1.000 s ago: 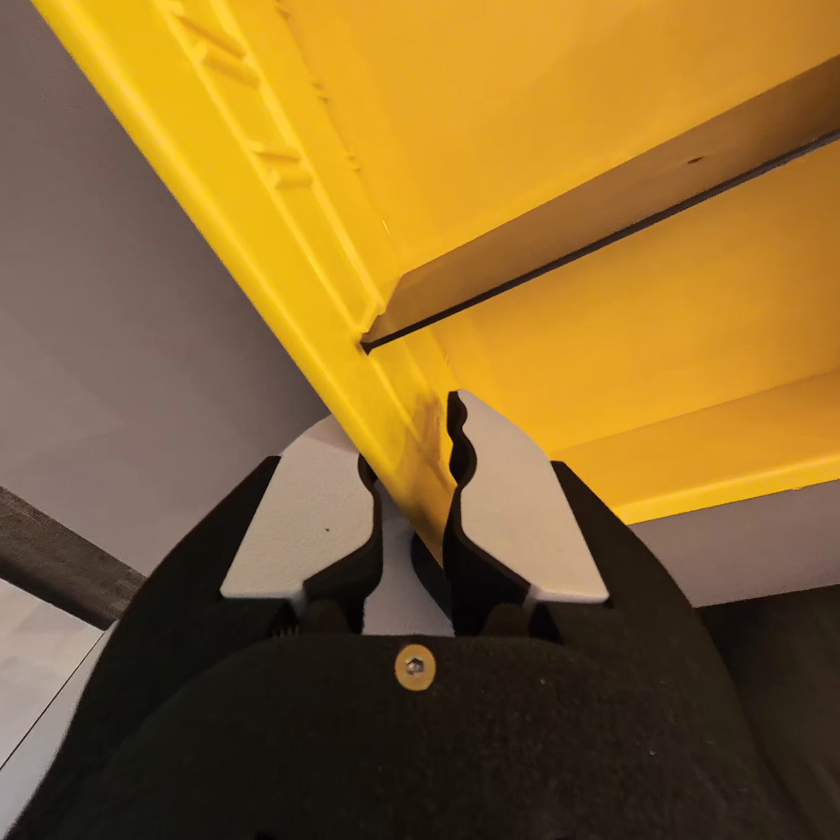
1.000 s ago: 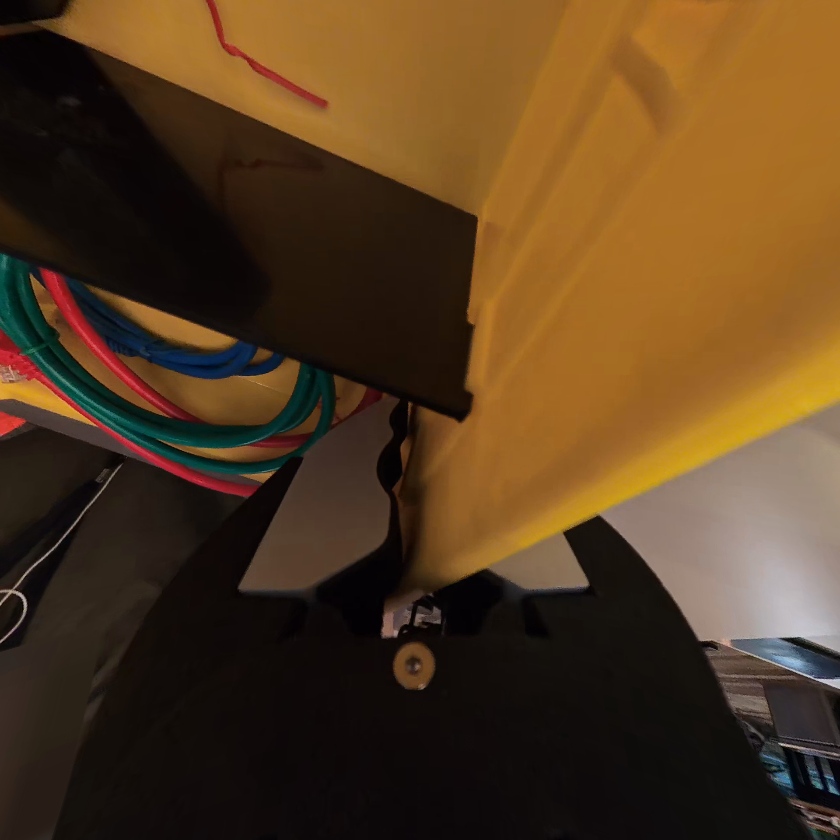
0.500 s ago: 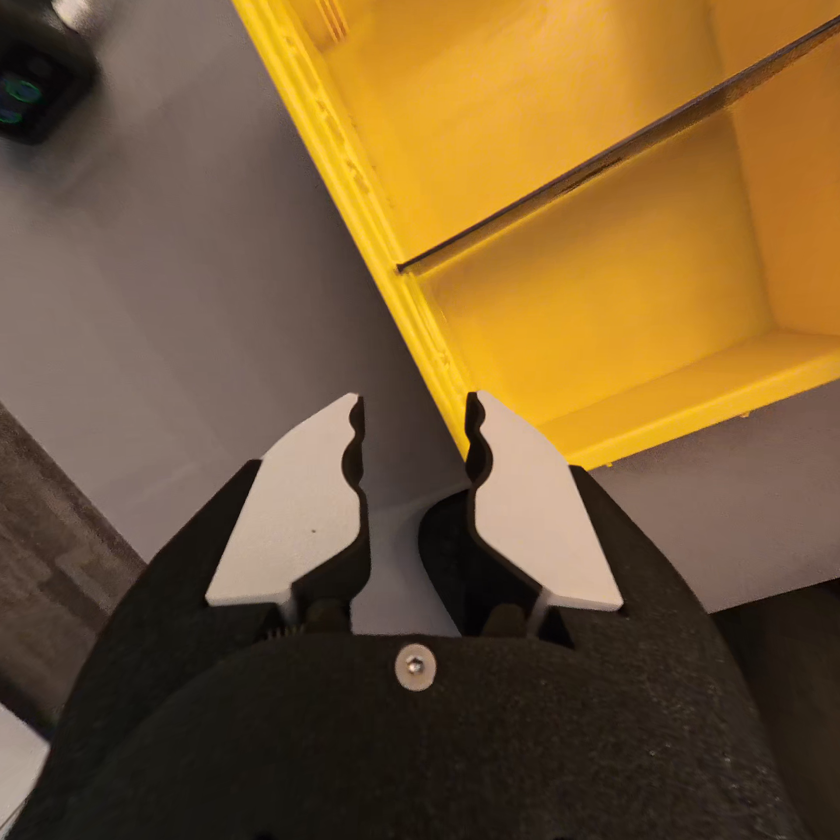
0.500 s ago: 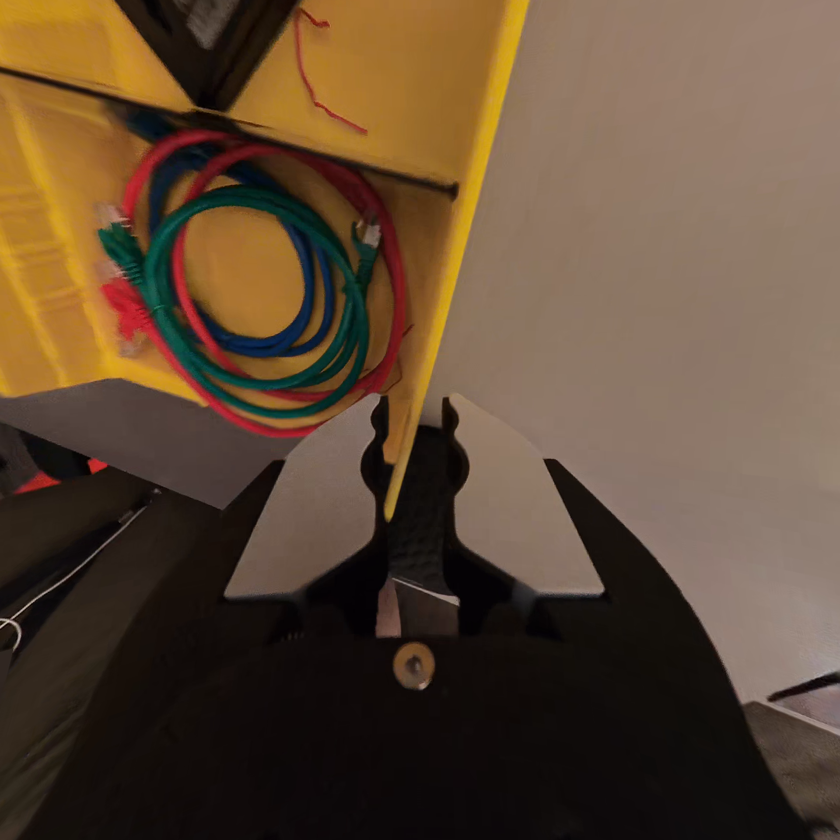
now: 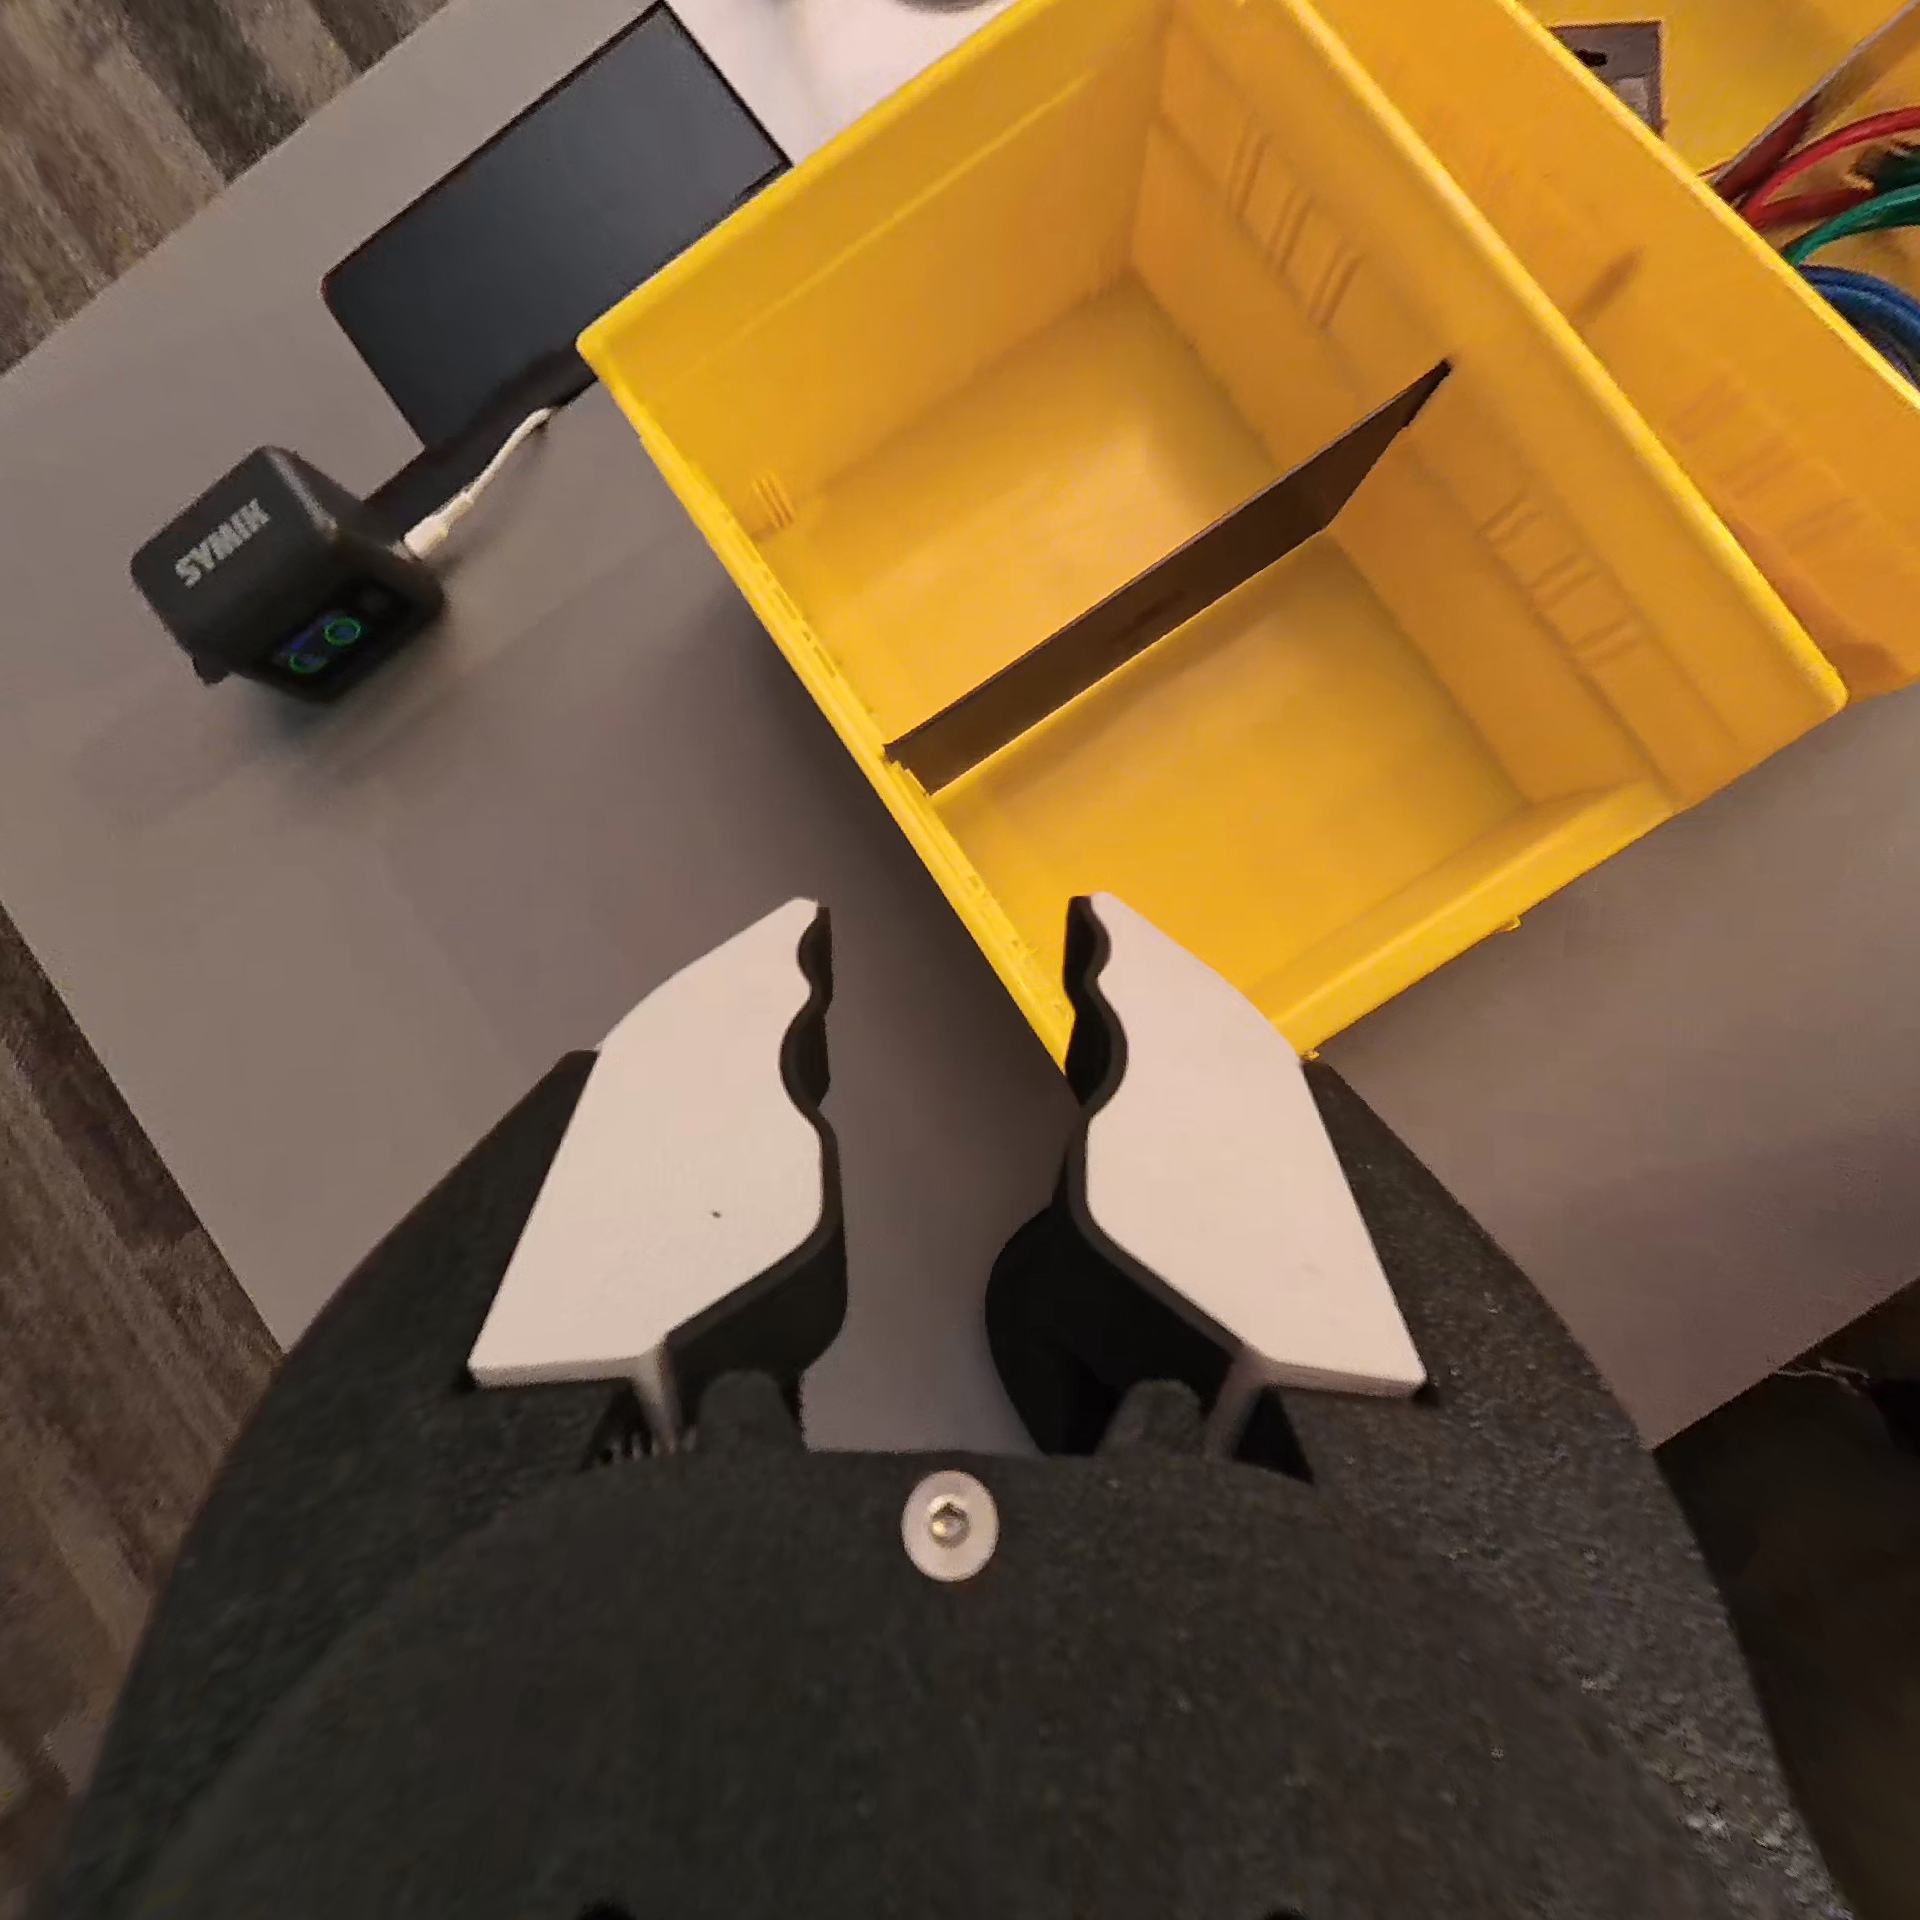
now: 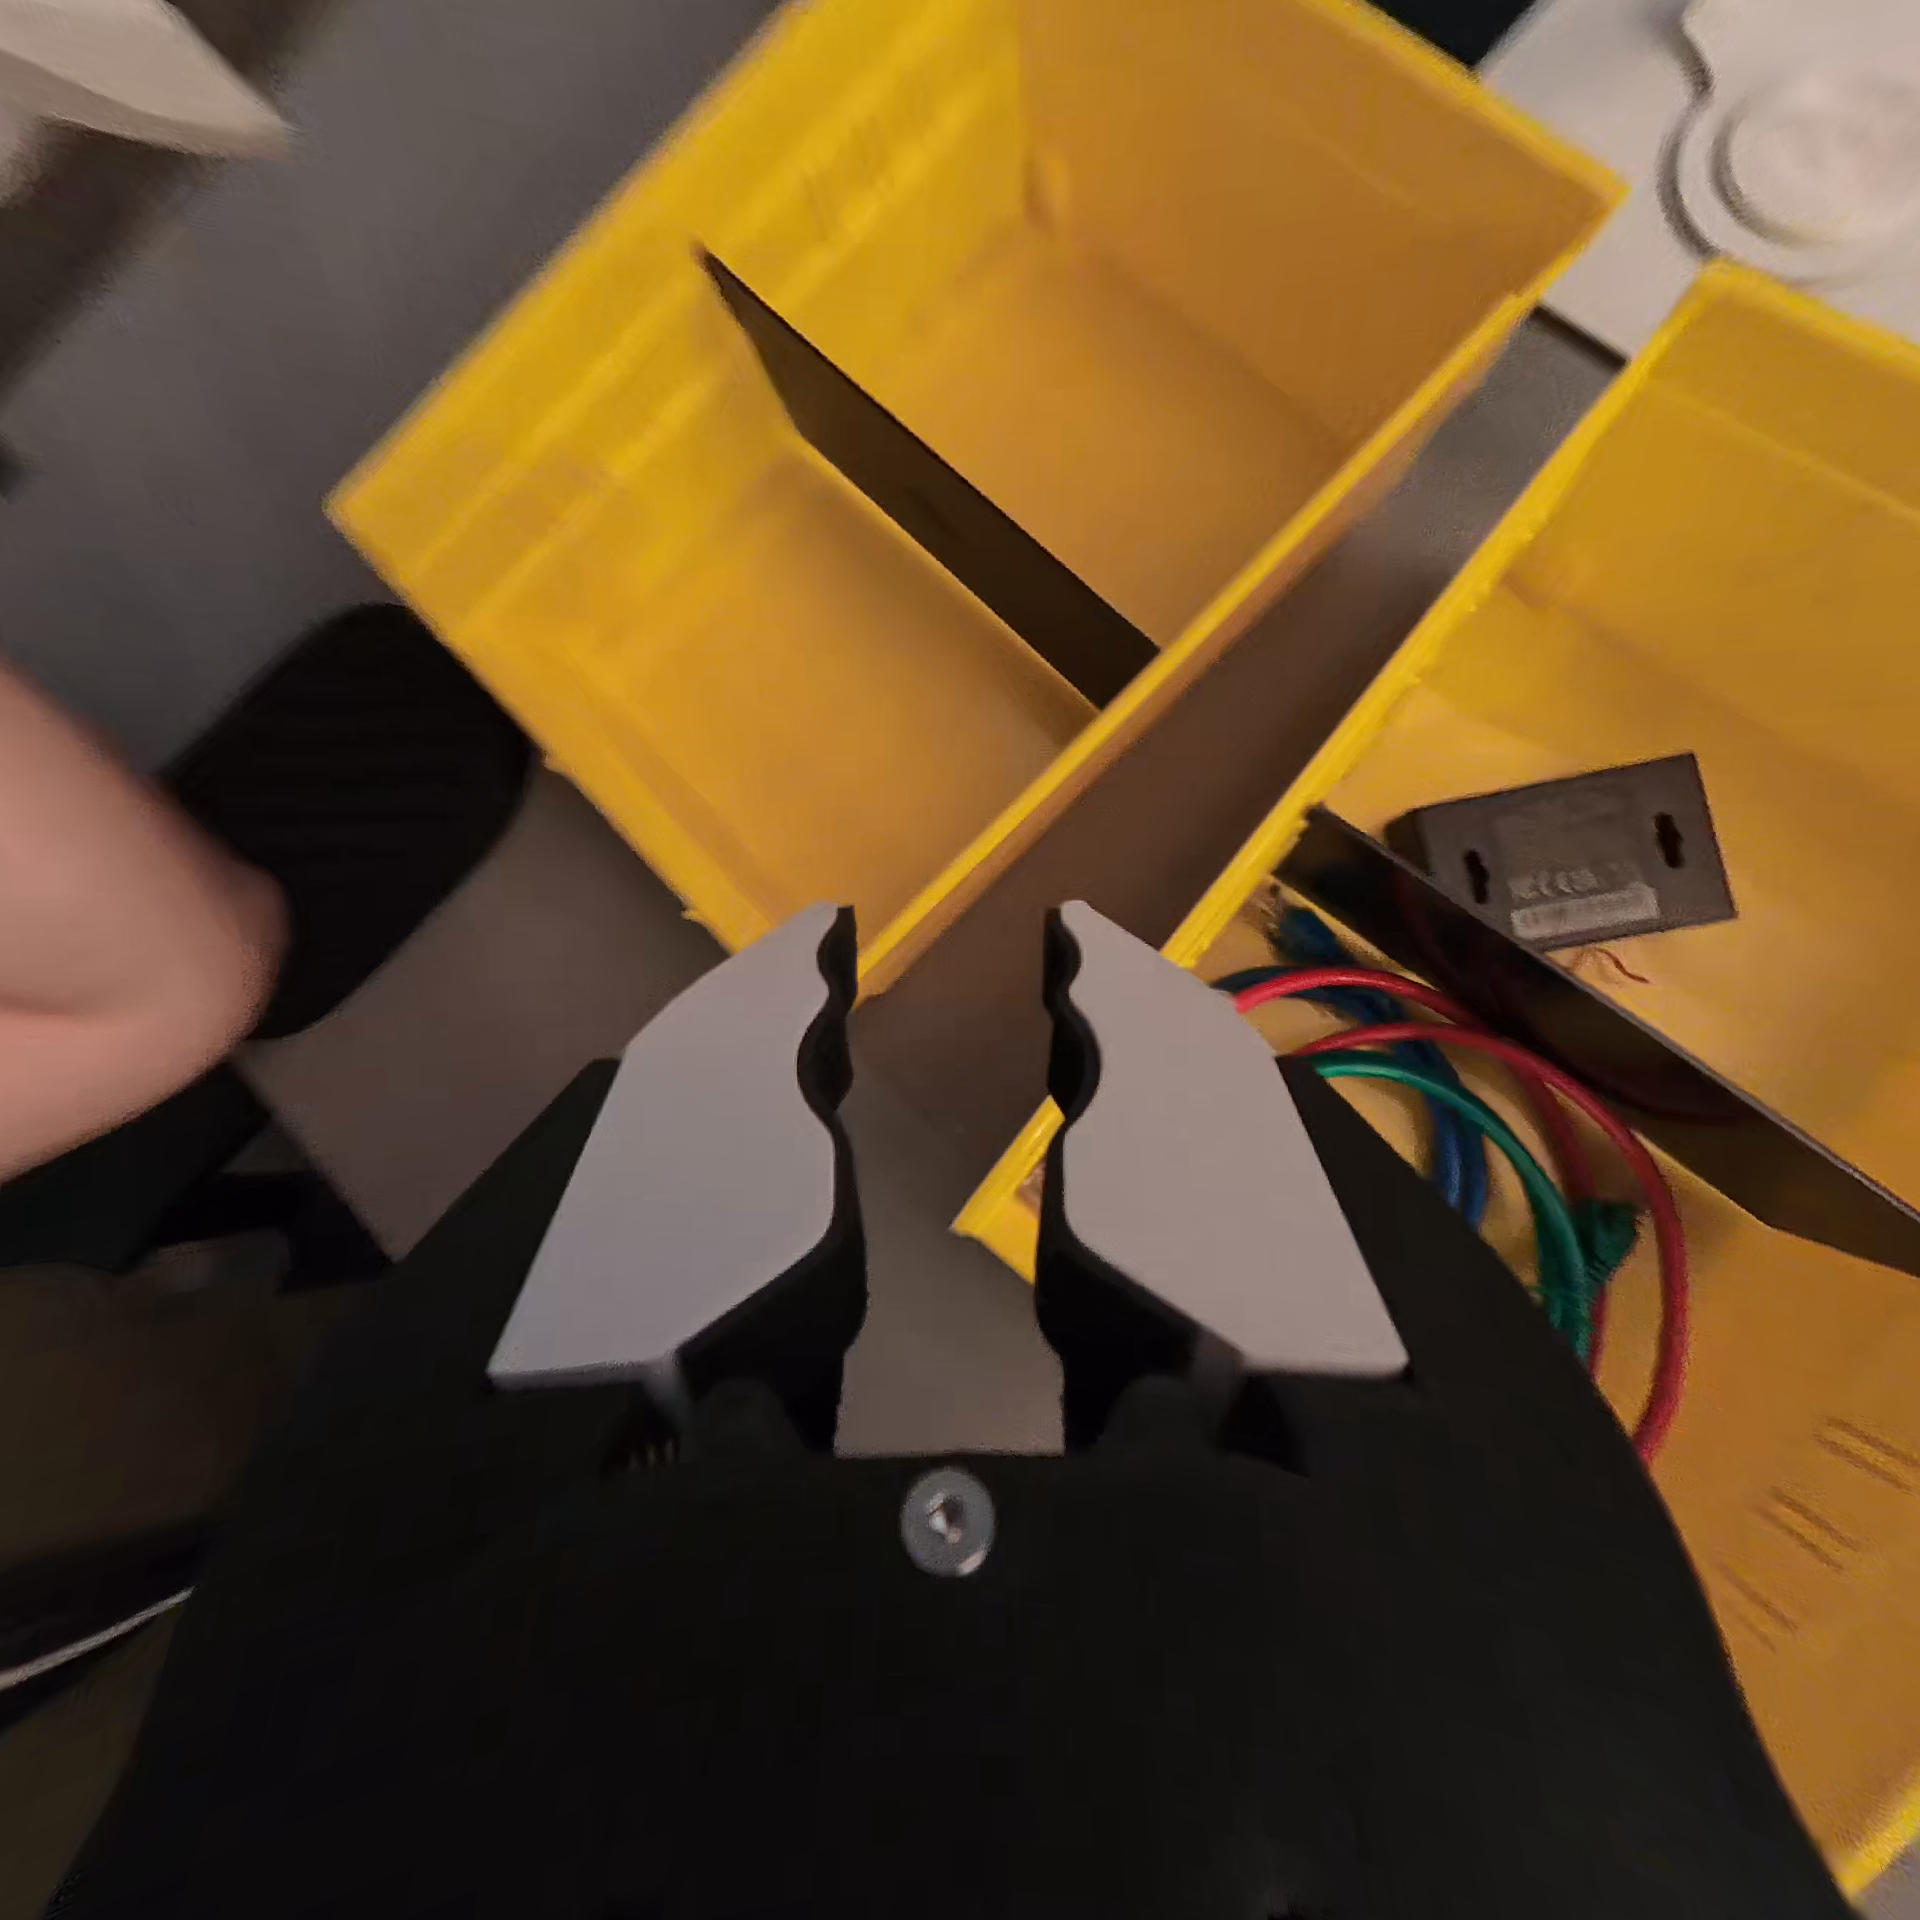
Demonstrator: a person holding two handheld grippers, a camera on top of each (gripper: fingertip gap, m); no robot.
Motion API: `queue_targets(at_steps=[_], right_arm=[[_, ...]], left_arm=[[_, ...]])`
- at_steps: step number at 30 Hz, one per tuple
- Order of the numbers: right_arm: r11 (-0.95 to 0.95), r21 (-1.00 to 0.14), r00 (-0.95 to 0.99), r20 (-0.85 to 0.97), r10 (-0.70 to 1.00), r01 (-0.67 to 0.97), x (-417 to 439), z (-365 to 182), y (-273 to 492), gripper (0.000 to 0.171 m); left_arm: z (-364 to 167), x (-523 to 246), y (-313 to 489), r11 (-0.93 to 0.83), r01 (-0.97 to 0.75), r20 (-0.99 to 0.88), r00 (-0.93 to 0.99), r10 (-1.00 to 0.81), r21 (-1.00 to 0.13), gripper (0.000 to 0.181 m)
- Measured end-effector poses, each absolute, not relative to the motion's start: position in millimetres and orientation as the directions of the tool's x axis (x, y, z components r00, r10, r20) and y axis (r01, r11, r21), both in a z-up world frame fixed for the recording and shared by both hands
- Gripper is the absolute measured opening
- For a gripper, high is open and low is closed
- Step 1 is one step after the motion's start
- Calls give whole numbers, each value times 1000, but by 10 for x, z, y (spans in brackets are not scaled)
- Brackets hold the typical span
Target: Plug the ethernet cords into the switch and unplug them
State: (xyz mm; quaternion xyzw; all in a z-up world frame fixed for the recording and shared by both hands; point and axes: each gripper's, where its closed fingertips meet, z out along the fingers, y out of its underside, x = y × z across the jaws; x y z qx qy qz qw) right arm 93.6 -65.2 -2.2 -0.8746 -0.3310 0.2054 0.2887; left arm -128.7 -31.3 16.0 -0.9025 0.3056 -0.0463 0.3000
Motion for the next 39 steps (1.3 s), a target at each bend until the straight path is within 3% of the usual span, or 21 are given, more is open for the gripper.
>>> queue_targets(at_steps=[5,12,20,23,25,31,37,39], right_arm=[[-719,-518,809,-84,581,463,738,-316,-266,35],[-874,-248,897,-40,440,417,722,-874,-180,33],[-916,-247,947,14,322,316,585,-975,30,29],[-893,-278,935,85,345,354,524,-988,71,29],[-878,-295,927,126,355,376,525,-991,117,19],[-922,-270,959,26,282,278,563,-1060,121,27],[-949,-70,950,-31,310,308,505,-1417,-54,28],[-950,-67,950,-58,308,304,477,-1440,-49,27]], left_arm=[[170,-1317,-345,-608,-531,-87,791,-606,-590,43],[287,-1327,-392,-550,-500,-34,760,-649,-669,41],[326,-1322,-403,-517,-503,-35,740,-672,-692,41],[329,-1366,-405,-521,-496,-37,748,-663,-695,41],[350,-1386,-404,-519,-485,-34,753,-657,-704,40],[342,-1424,-419,-523,-482,-33,757,-653,-703,39],[301,-1413,-382,-535,-493,-40,760,-649,-686,39],[297,-1404,-384,-534,-498,-45,759,-650,-683,39]])
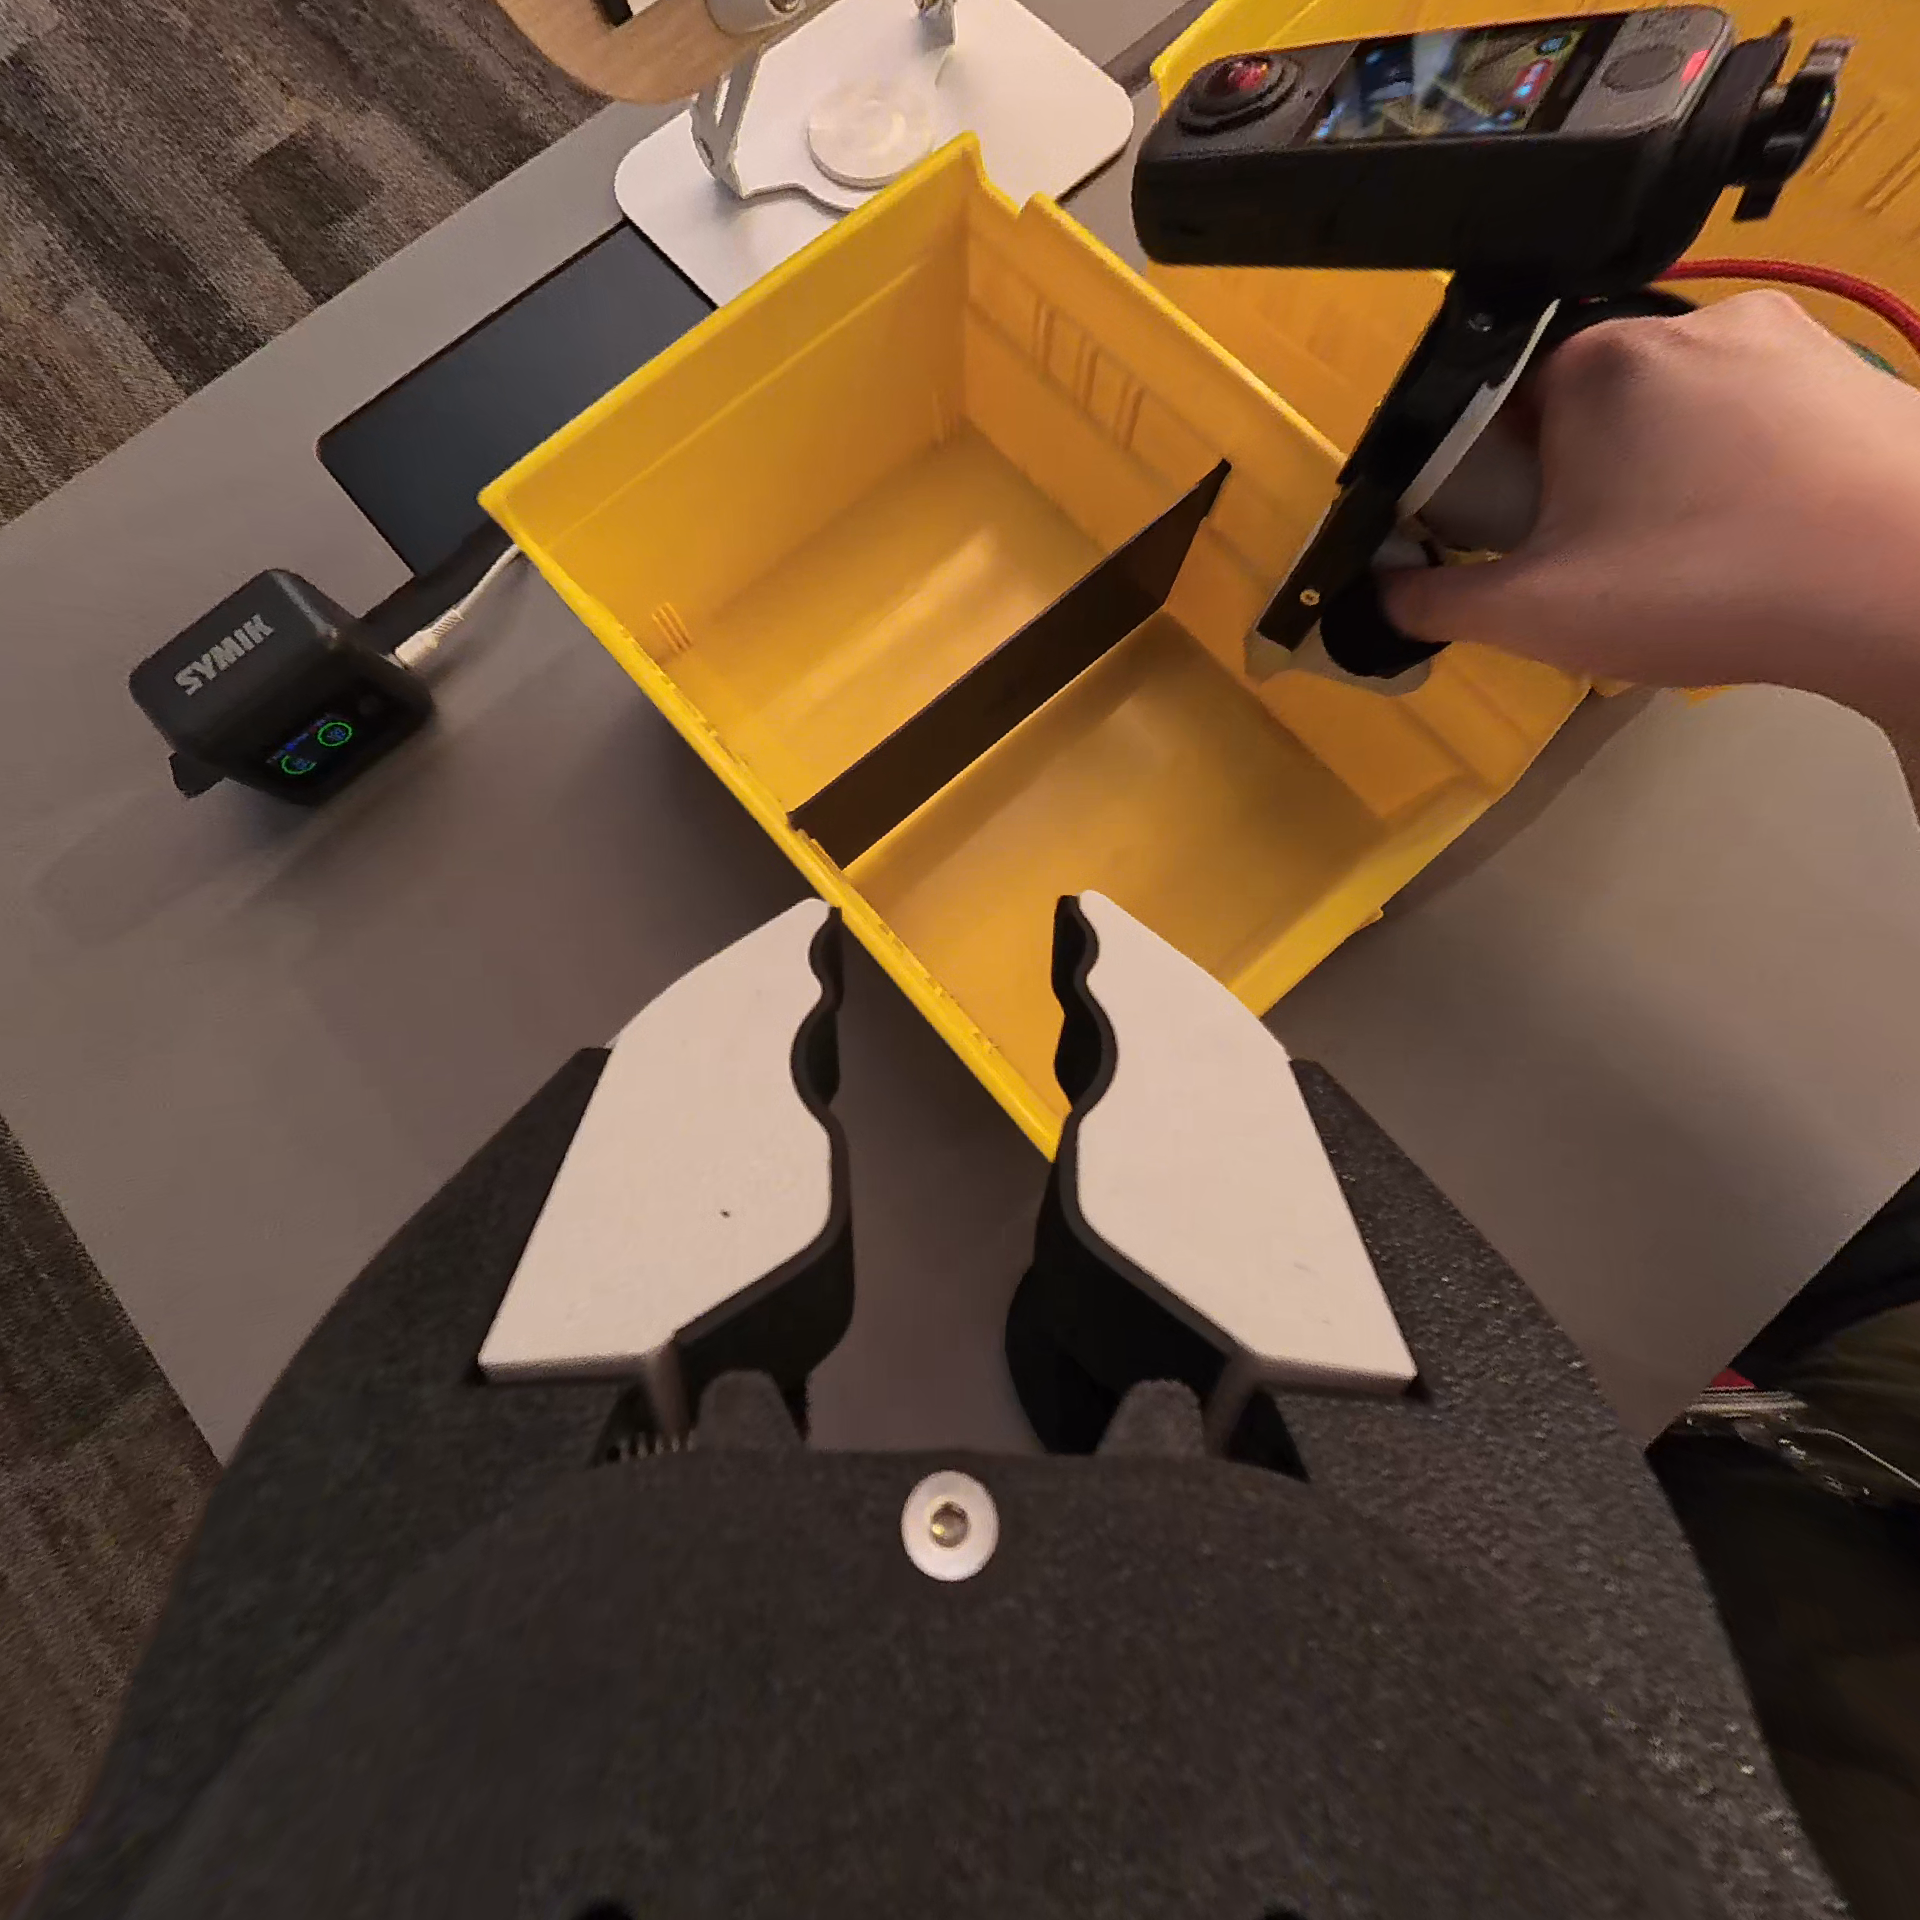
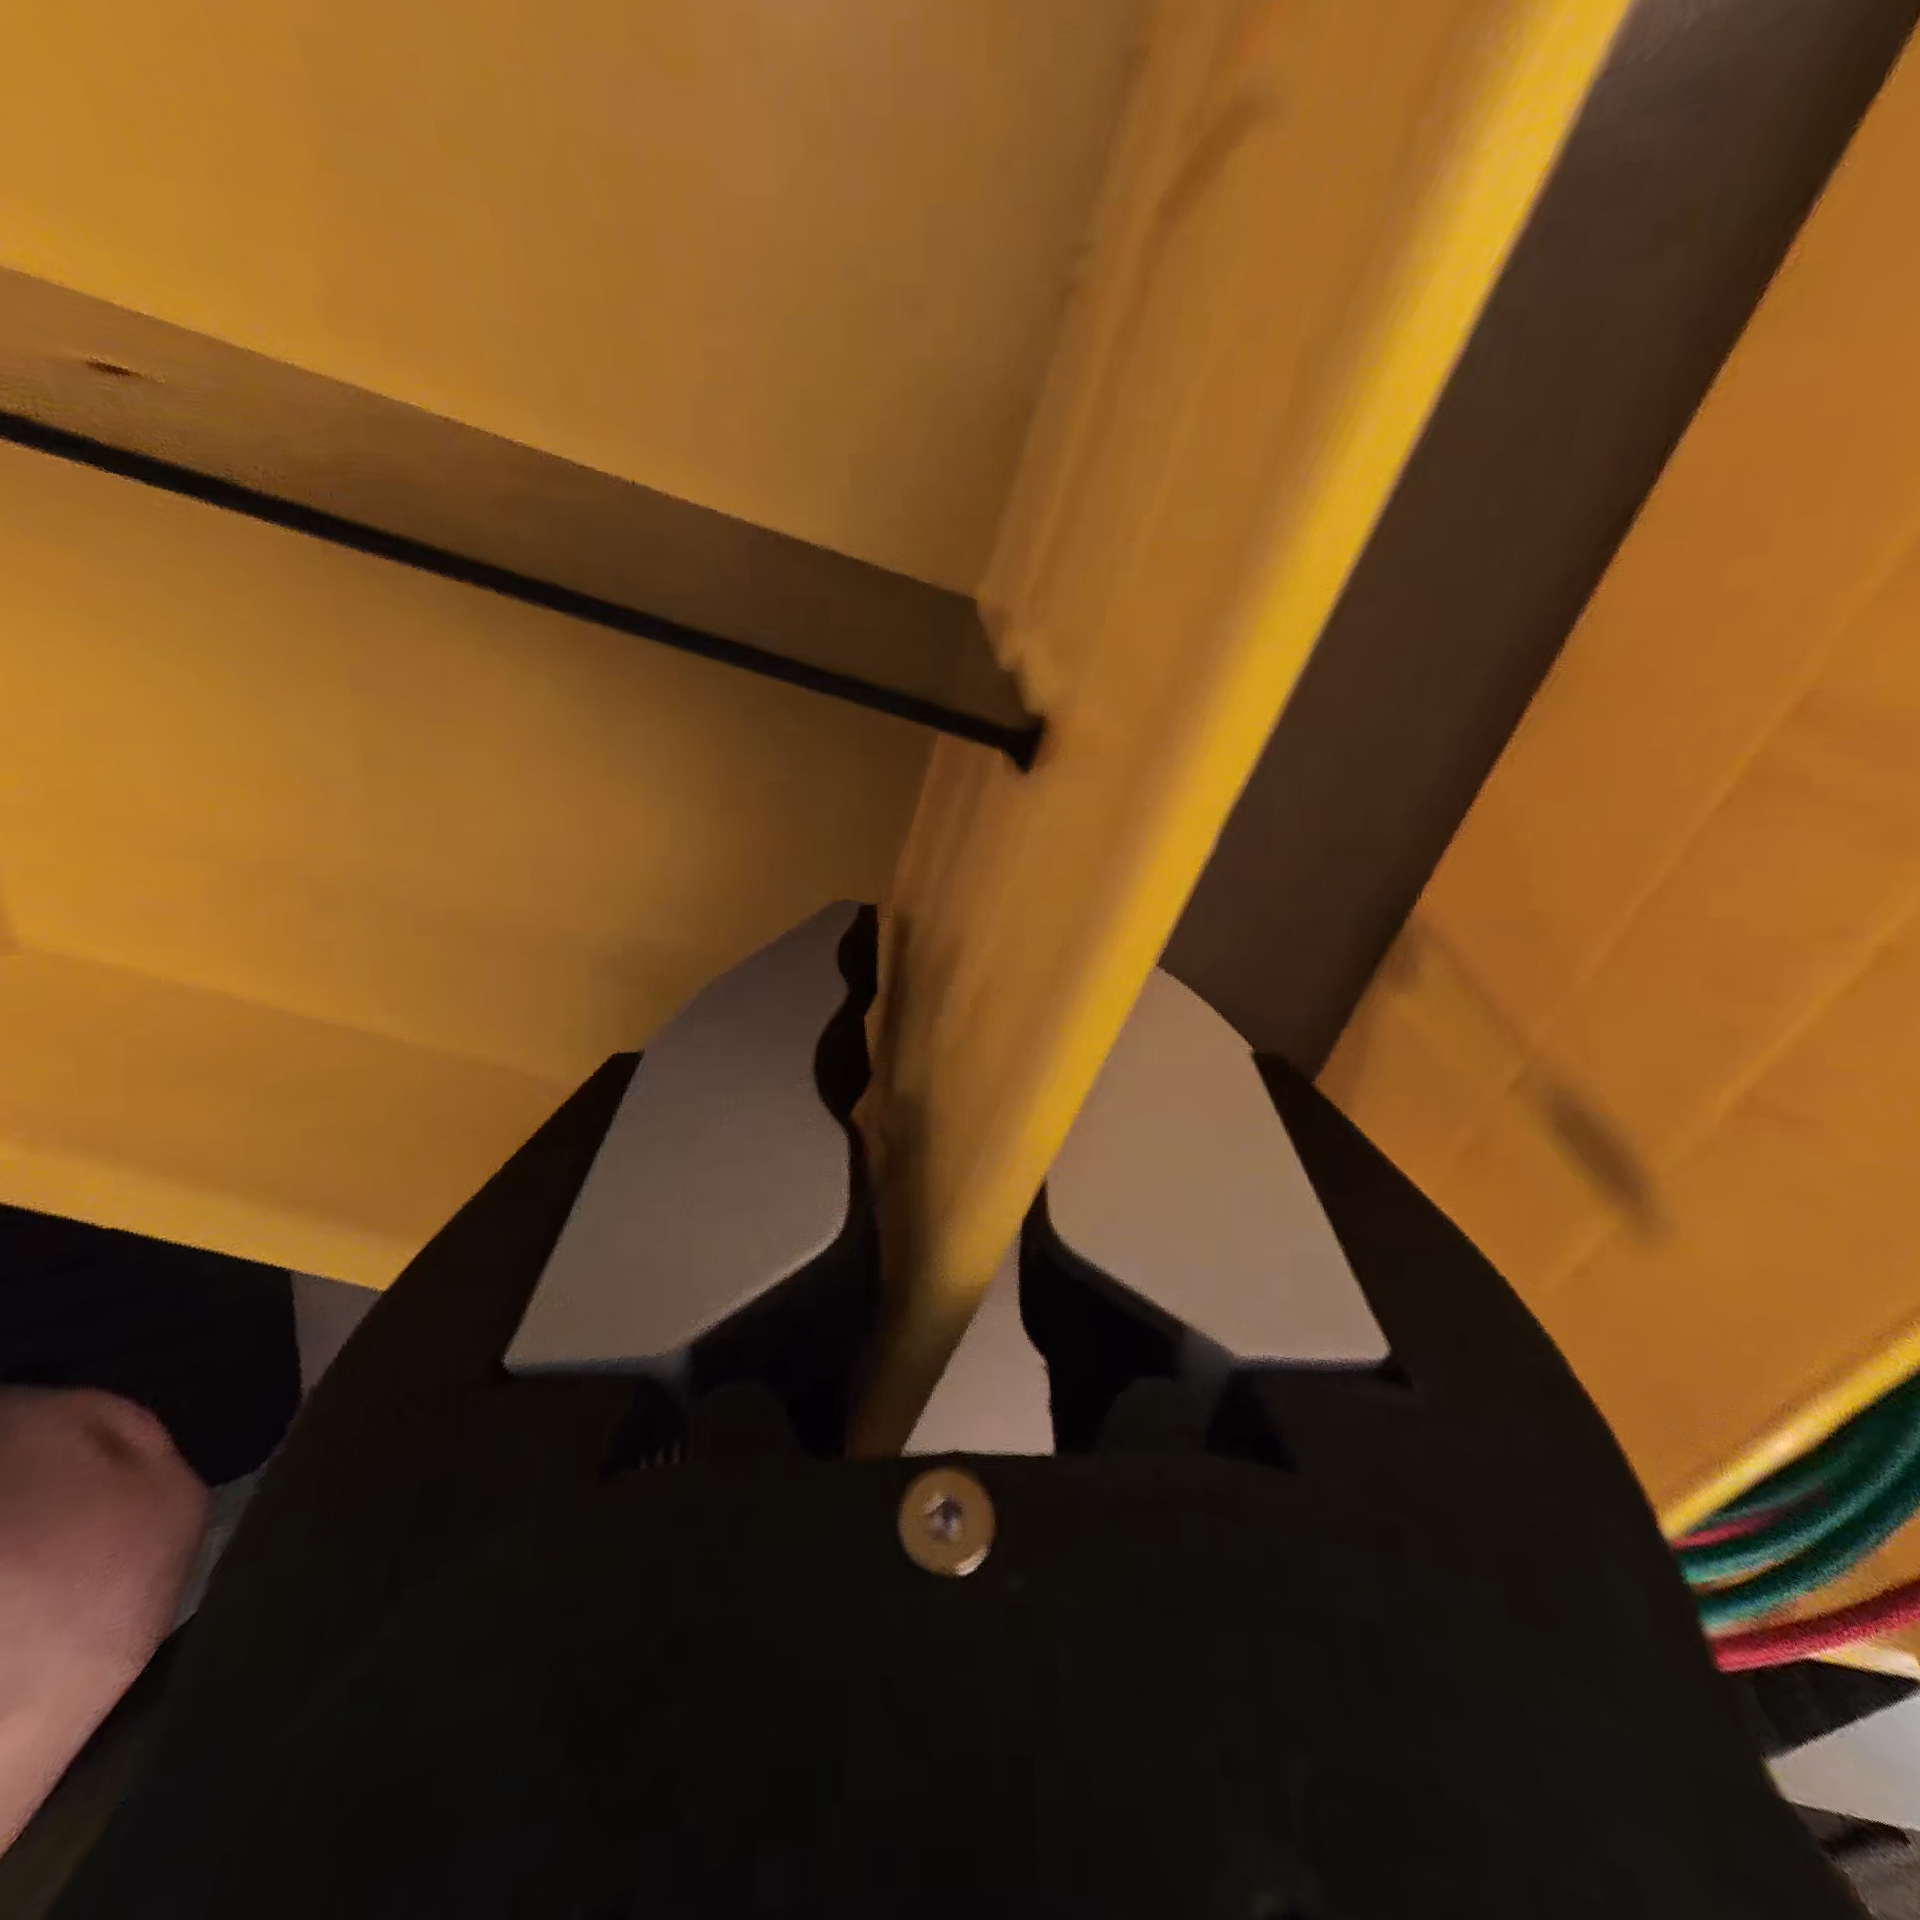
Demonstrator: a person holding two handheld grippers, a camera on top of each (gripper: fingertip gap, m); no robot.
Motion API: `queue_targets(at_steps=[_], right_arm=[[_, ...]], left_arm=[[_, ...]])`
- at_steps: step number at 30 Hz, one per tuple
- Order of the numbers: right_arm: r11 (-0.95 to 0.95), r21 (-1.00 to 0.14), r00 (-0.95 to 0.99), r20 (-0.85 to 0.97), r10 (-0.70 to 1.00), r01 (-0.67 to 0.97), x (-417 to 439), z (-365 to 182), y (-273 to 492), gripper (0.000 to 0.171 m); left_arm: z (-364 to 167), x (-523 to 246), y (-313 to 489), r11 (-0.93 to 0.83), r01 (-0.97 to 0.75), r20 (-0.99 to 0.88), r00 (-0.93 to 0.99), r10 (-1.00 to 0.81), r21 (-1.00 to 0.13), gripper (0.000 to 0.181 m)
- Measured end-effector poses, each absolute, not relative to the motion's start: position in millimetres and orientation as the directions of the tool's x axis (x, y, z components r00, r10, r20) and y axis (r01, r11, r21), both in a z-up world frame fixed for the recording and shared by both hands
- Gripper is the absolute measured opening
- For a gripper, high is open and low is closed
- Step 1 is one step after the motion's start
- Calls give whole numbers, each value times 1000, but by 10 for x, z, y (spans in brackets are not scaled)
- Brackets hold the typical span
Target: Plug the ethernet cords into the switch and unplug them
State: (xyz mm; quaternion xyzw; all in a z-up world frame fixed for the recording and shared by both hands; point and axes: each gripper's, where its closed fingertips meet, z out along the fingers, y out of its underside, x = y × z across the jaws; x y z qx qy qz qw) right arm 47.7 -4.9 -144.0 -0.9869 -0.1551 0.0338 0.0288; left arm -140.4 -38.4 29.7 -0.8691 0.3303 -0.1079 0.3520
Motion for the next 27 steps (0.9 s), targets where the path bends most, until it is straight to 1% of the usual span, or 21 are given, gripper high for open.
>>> queue_targets(at_steps=[1,3,5,8,10,13,17,19,21,22,24,25,27], right_arm=[[-952,-52,949,-82,304,301,462,-1448,-62,27],[-951,-13,936,-177,305,307,377,-1443,-114,9],[-948,-8,934,-164,316,319,387,-1426,-88,5],[-923,3,913,-147,380,385,387,-1361,-62,5],[-902,29,895,-145,423,431,390,-1262,-56,4],[-867,77,860,-190,473,493,369,-1034,-97,4],[-820,2,795,-244,555,573,513,-502,-93,4],[-810,-53,777,-253,576,584,777,-143,-110,4],[-813,-121,774,-255,580,570,1187,222,-128,4],[-823,-154,782,-257,568,547,1440,390,-138,4],[-845,-214,806,-257,532,490,2023,677,-173,4],[-862,-238,827,-255,501,448,2351,780,-193,4],[-894,-273,877,-231,420,356,3044,878,-229,4]], left_arm=[[296,-1398,-385,-534,-500,-47,759,-650,-682,38],[294,-1391,-384,-535,-506,-57,760,-647,-677,38],[295,-1381,-387,-534,-514,-70,761,-645,-672,38],[345,-1387,-371,-528,-507,-92,775,-625,-681,37],[478,-1404,-344,-518,-453,-88,808,-583,-726,36],[858,-1403,-340,-427,-312,-42,845,-533,-849,37],[1302,-1587,-511,-264,-201,-59,885,-462,-944,39],[1523,-1636,-606,-185,-97,-8,903,-431,-978,40],[1691,-1557,-684,-132,7,68,886,-458,-991,40],[1731,-1472,-707,-126,28,87,869,-487,-992,41],[1706,-1215,-702,-139,-1,77,830,-552,-990,50],[1623,-1045,-688,-168,-53,58,803,-593,-984,48],[1324,-678,-645,-243,-225,-5,743,-669,-944,50]])
